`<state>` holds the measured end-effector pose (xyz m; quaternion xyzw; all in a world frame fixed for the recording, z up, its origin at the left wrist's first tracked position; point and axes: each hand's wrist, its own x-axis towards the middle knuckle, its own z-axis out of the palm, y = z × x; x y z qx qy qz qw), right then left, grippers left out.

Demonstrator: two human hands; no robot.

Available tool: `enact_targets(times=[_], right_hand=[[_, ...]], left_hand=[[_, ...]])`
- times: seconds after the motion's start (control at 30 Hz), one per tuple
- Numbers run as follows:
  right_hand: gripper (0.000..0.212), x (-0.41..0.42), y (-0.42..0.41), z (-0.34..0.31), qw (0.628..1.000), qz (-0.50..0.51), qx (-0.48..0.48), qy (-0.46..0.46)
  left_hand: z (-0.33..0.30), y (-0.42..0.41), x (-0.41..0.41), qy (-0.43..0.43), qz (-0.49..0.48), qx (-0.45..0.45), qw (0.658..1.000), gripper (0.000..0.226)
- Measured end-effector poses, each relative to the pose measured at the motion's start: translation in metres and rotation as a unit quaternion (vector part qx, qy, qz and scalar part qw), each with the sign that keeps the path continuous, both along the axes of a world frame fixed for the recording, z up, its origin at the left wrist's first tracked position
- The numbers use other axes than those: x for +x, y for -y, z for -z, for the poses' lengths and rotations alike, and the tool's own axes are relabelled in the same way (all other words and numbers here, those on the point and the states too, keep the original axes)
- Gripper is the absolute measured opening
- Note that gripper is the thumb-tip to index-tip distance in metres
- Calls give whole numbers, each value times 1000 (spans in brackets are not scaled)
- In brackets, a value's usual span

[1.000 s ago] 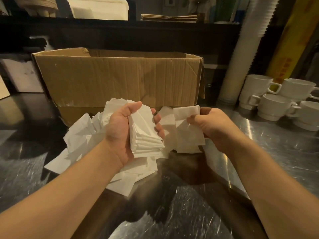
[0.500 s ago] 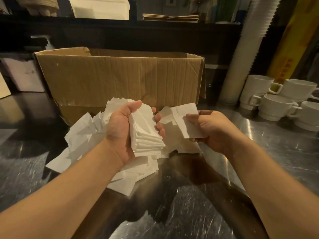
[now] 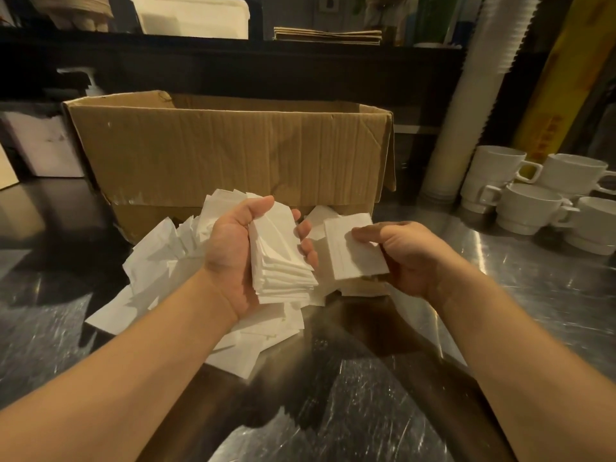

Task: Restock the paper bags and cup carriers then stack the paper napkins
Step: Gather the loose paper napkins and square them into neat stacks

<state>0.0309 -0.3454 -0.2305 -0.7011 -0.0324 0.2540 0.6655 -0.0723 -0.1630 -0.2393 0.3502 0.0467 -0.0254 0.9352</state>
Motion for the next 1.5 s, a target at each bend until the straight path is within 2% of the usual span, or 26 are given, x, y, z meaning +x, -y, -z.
enact_targets(times=[0.07, 0.2, 0.27, 0.33, 0.4, 0.53, 0.67, 0.87, 0.93, 1.0, 1.07, 1.17, 1.23, 1.37, 1.5], right_hand=[[23, -3, -6, 3, 999, 11, 44, 14], [35, -4, -20, 16, 995, 42, 84, 40], [37, -2, -21, 23, 993, 44, 5, 113], [29, -3, -19, 25, 968, 24, -112, 221], [20, -4, -19, 25, 951, 8, -149, 270], [8, -7, -16, 20, 977, 18, -70, 203], [8, -6, -15, 18, 989, 30, 11, 144], [12, -8, -22, 23, 988, 72, 85, 109], [12, -9, -24, 25, 985, 97, 83, 112], [12, -10, -24, 27, 984, 104, 54, 132], [8, -10, -22, 27, 979, 76, -17, 186], [11, -7, -20, 26, 926, 4, -194, 323], [8, -6, -19, 22, 904, -32, -255, 341], [16, -12, -21, 19, 892, -53, -321, 314], [16, -25, -20, 16, 870, -49, -308, 381]], left_hand=[[0, 1, 0, 3, -3, -1, 1000, 46], [-1, 0, 0, 1, -8, -3, 1000, 46], [-1, 0, 0, -1, -6, -16, 1000, 46], [-1, 0, 0, 0, -6, -20, 1000, 46], [0, 0, 0, 0, -8, -20, 1000, 47], [-1, 0, 0, 5, -5, -27, 1000, 47], [0, -2, 0, 13, -8, -30, 999, 49], [-1, -3, -1, 25, -34, -38, 998, 50], [-1, -4, -1, 28, -36, -40, 998, 50], [-1, -4, -1, 26, -43, -41, 998, 51], [-2, -3, -1, 23, -44, -49, 998, 50], [-2, -2, -1, 19, -42, -49, 998, 51], [-1, -2, -1, 19, -40, -42, 998, 53], [-2, 0, -2, 16, -43, -37, 998, 52], [-2, 1, -2, 19, -47, -29, 998, 52]])
